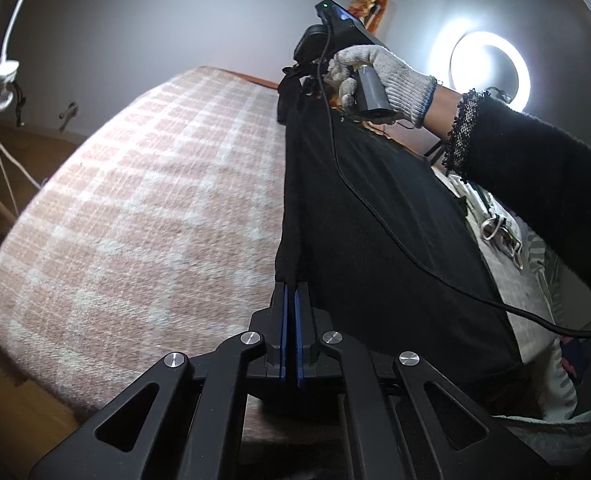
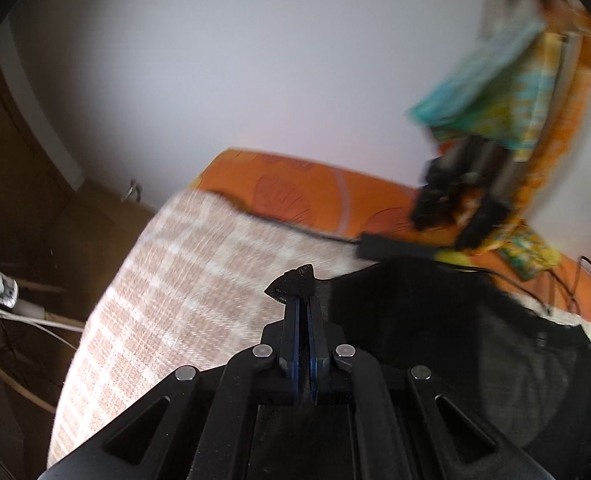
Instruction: Fold small clothes
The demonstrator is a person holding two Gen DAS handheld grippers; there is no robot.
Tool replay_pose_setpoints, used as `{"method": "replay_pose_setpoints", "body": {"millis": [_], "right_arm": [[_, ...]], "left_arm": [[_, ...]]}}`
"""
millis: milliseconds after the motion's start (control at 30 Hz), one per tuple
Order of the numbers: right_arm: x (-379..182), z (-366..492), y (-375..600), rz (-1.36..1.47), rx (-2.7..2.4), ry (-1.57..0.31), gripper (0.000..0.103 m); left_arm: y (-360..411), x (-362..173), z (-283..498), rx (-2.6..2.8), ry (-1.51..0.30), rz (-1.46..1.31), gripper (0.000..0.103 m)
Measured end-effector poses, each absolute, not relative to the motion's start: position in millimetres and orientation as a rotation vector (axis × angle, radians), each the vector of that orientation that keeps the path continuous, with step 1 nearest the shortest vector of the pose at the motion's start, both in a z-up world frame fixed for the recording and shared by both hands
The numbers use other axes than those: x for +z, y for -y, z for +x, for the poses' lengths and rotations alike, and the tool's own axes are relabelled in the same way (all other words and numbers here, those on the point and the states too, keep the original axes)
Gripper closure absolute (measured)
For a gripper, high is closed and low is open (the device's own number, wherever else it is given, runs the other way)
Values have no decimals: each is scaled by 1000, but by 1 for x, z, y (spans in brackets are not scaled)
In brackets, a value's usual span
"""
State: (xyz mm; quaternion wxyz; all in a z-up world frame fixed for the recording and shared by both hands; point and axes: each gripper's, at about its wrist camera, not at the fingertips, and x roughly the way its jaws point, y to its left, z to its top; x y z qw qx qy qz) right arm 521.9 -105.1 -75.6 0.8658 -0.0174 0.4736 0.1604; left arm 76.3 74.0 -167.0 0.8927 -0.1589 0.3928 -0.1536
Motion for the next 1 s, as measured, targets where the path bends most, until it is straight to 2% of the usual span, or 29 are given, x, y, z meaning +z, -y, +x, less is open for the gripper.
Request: {"method": "replay_pose_setpoints", "body": {"millis": [367,700,1000], "right_arm": [[-50,511,215,44,216,-928,103],[-88,506,285,39,107,-994,103],[-112,508,292,2,82,-1017,103]], "left_arm": [[-4,-151,71,-466,-836,-201,102],[45,-171,72,-550,-926,-97,102],[73,-178,66,-606,-978,-51,102]]}}
